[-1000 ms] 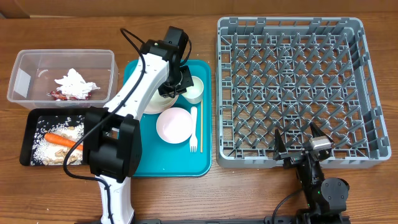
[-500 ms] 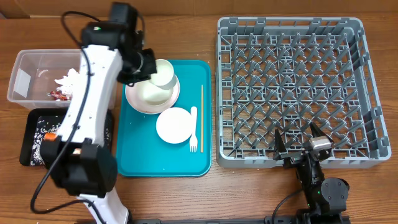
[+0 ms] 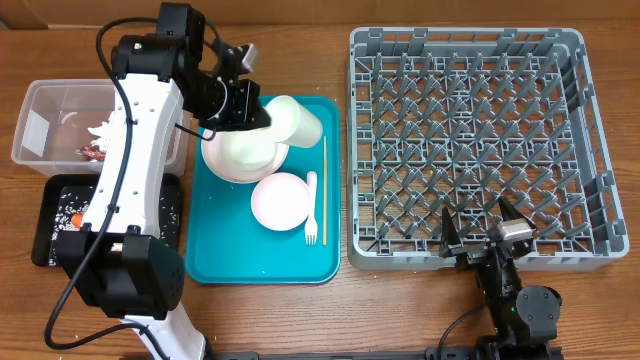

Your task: Sort waste into correct bins and load items into the dishwasher rack

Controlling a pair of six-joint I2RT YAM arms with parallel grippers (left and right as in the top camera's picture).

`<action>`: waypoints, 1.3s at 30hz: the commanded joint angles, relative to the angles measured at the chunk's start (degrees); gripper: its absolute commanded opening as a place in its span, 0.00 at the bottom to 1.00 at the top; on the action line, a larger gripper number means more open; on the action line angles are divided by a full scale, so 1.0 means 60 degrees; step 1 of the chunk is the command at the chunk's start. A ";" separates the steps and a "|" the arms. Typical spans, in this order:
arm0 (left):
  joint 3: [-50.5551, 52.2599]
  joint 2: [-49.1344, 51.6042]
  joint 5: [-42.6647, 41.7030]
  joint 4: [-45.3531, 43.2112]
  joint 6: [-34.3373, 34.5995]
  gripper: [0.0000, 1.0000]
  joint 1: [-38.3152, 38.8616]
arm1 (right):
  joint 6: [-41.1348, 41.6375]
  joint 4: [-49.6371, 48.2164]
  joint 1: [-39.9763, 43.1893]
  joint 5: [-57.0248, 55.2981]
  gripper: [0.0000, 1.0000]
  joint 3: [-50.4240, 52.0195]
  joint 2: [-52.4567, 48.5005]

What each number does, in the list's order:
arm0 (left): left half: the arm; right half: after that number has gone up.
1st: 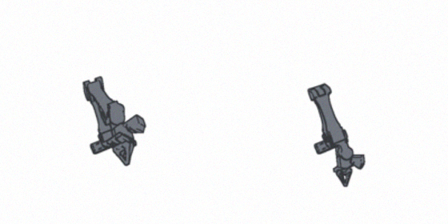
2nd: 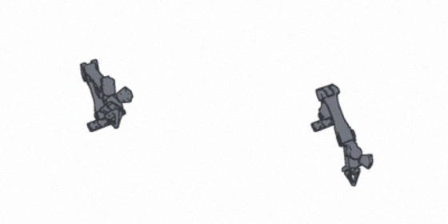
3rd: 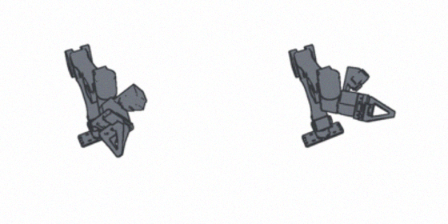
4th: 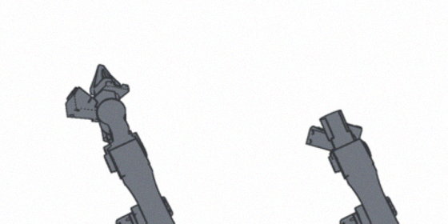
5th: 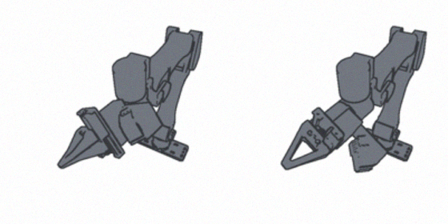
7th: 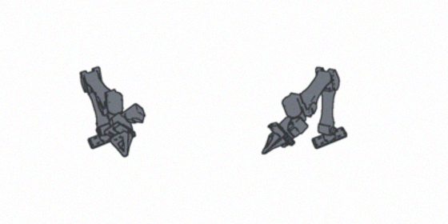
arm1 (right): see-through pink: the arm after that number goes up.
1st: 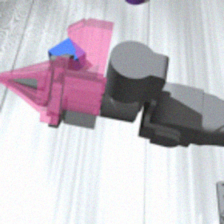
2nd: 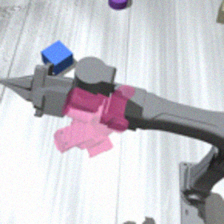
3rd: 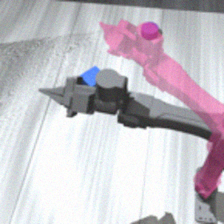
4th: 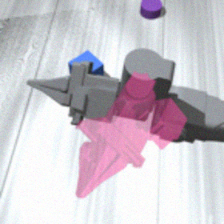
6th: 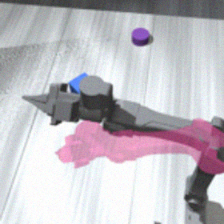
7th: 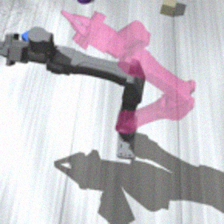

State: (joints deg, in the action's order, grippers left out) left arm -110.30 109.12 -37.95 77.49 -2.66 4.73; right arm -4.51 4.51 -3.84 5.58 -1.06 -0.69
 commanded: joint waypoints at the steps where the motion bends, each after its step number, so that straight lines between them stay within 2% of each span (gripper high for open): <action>1: -0.0138 -0.0080 -0.2779 -0.0106 -0.1453 0.04 -0.0055 | 0.0025 -0.0044 -0.0047 0.0011 1.00 0.0098 0.0058; 6: -0.0138 -0.0080 -0.5089 -0.0168 -0.2415 0.04 -0.0055 | 0.0025 -0.0044 -0.0047 0.0011 1.00 0.0098 0.0058; 8: -0.0138 -0.0080 -0.5490 -0.0164 -0.2568 0.04 -0.0055 | 0.0025 -0.0044 -0.0047 0.0011 1.00 0.0098 0.0058; 14: -0.0135 -0.0080 -0.5686 -0.0113 -0.2630 0.04 -0.0058 | 0.0168 -0.0055 -0.0047 0.0372 1.00 0.0098 0.0058; 18: -0.0135 -0.0080 -0.5676 -0.0113 -0.2721 0.04 -0.0240 | 0.1807 -0.0160 -0.0047 0.1982 1.00 0.0087 0.0025; 24: -0.0062 -0.0080 -0.5493 -0.0058 -0.2783 0.04 -0.0528 | 0.3100 0.0495 -0.0047 0.3508 1.00 -0.0455 -0.0441; 29: -0.0055 -0.0076 -0.5362 -0.0058 -0.2925 0.04 -0.0535 | 0.3515 0.0900 -0.0047 0.5045 1.00 -0.2339 -0.1781; 35: -0.0051 -0.0073 -0.5359 -0.0058 -0.2918 0.04 -0.0525 | 0.3508 0.2652 -0.0047 0.6987 1.00 -0.5730 -0.4612; 39: -0.0051 -0.0073 -0.5366 -0.0066 -0.2918 0.04 -0.0397 | 0.3512 0.3115 -0.0047 0.8619 1.00 -0.7209 -0.6444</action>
State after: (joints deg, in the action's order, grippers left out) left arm -110.30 109.12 -69.60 77.12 -18.65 1.52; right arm 16.05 22.57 -3.84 46.54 -39.55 -33.17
